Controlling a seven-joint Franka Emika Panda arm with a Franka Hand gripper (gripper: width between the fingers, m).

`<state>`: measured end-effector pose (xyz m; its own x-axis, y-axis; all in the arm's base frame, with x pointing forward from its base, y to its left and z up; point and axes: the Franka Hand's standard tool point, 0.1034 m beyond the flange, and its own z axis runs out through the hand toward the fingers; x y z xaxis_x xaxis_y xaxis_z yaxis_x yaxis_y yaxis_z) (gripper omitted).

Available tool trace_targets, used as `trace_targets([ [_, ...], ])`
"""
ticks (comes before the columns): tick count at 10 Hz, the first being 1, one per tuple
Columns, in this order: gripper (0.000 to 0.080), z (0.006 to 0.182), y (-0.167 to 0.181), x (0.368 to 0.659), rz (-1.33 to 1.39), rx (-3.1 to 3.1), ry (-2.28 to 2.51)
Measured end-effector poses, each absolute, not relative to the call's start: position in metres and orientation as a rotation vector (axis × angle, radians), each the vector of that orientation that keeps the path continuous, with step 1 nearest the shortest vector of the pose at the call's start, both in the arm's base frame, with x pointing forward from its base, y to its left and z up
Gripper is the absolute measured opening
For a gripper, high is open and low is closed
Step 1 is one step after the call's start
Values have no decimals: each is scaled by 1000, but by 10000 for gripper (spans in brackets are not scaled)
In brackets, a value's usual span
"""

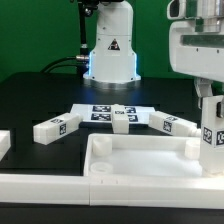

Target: Assemble desk

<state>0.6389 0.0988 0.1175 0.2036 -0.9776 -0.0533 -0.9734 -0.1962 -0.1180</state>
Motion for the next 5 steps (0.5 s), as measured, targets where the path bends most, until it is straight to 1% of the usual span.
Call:
trace_targets([
  [2,285,117,99,638,-31,-2181,2081],
  [3,285,117,99,638,-34,-2202,2059],
  [4,365,117,100,638,-39,-2253,2003],
  [5,365,119,102,640,-62,-2391,1836],
])
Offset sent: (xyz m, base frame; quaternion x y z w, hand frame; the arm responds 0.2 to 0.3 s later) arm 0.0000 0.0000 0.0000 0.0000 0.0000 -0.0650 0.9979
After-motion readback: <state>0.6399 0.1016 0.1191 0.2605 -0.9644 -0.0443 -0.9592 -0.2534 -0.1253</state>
